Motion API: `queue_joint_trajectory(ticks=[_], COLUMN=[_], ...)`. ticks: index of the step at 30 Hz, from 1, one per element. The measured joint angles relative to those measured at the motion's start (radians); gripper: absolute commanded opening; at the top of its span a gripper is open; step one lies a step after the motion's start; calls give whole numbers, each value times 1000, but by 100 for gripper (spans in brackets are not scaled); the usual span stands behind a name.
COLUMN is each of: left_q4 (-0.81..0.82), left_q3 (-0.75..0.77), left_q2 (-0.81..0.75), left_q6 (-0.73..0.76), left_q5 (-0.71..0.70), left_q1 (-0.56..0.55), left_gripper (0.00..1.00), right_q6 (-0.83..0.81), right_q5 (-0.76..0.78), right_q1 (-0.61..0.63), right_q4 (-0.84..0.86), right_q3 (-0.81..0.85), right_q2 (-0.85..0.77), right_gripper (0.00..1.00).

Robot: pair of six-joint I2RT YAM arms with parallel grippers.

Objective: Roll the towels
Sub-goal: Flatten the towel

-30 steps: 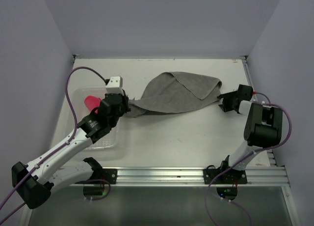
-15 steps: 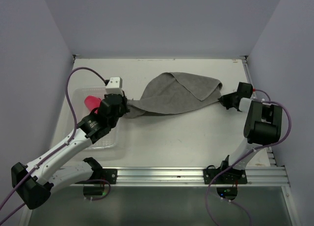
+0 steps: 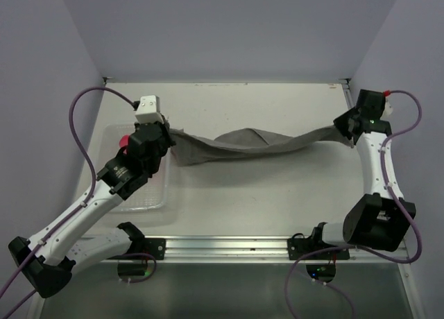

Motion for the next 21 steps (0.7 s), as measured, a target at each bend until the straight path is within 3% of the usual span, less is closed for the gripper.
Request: queue_joint_trajectory(ticks=[6,17,19,20,21], left_q4=[3,3,-2,-3,-3], left_q3=[8,-85,-101,-106,-112], left_q2=[3,47,62,66,70], left_q6=[1,-41,-55,-60,-64], left_q5=[5,29,36,38,40], left_q1=[1,1,1,1,1], left_gripper=[0,0,0,0,0], right_q6=[-95,-201,-201,-200,-197], right_q5=[-24,-95,-107,-110,-113], right_q1=[0,101,114,115,114], right_q4=[-65,-92,-89,-87,-82], right_q3=[146,27,-19,-43,-67], right_q2=[28,215,207,201,195], right_gripper=[0,0,5,18,23])
